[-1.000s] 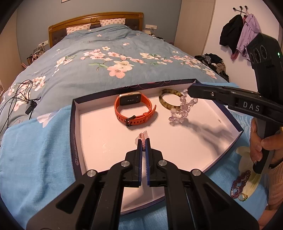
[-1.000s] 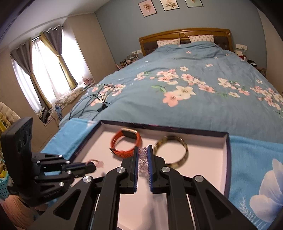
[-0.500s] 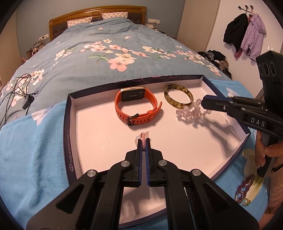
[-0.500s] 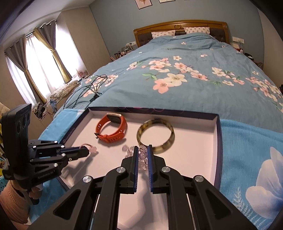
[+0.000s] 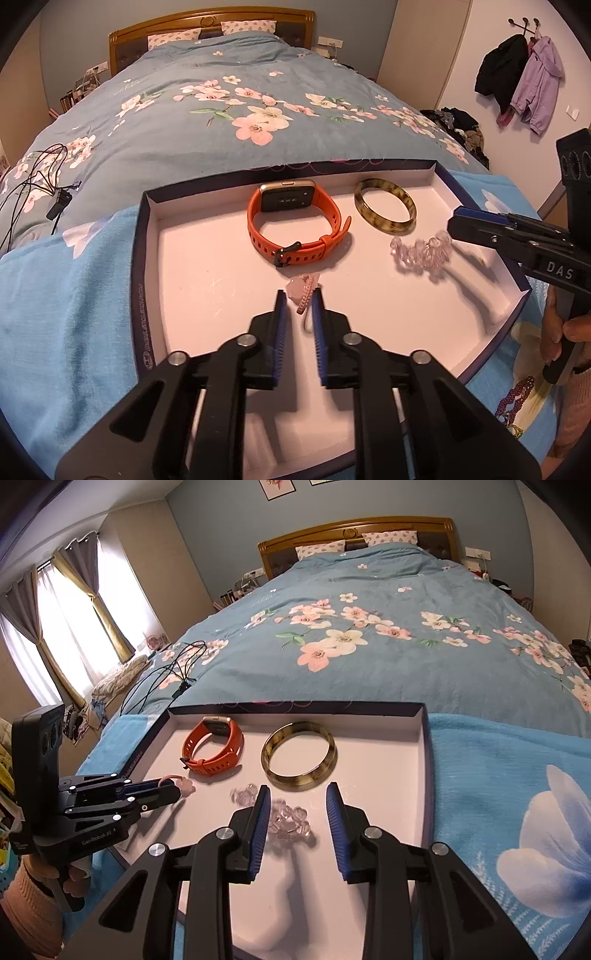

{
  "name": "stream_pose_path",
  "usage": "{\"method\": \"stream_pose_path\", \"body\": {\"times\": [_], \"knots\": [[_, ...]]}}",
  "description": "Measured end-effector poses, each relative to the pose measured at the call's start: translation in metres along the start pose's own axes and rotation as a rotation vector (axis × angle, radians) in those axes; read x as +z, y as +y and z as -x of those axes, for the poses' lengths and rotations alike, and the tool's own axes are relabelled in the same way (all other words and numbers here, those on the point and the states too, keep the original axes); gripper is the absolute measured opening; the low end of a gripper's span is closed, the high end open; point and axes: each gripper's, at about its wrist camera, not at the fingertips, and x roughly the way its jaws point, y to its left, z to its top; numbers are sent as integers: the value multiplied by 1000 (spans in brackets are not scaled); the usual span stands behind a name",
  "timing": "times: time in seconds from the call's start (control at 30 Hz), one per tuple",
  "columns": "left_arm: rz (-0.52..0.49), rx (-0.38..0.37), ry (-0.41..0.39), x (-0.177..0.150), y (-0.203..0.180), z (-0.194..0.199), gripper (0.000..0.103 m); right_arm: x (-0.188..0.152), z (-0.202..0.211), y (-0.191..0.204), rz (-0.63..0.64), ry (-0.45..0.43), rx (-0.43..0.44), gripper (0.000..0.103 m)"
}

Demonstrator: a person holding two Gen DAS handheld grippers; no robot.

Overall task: Organize jewelry
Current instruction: 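Open the left tool to drop the pink hair clip in the box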

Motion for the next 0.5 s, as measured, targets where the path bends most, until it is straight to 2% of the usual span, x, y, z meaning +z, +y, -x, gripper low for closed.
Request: {"method": "stream_pose_path", "body": {"times": [0.1,0.17,0.33,0.5], "knots": [[-2,26,-33,0,1,10,33,-1,11,1,5,-24,-6,37],[-14,55,-69,-2,-1,23,35,-4,22,5,23,-45,-9,39],[-61,70,-156,-17,-6,66,42,-20,53,21,96,-75,35,43],[-105,34,-192,-48,-14,102,44,-52,77,32,185,-38,49,43]]}}
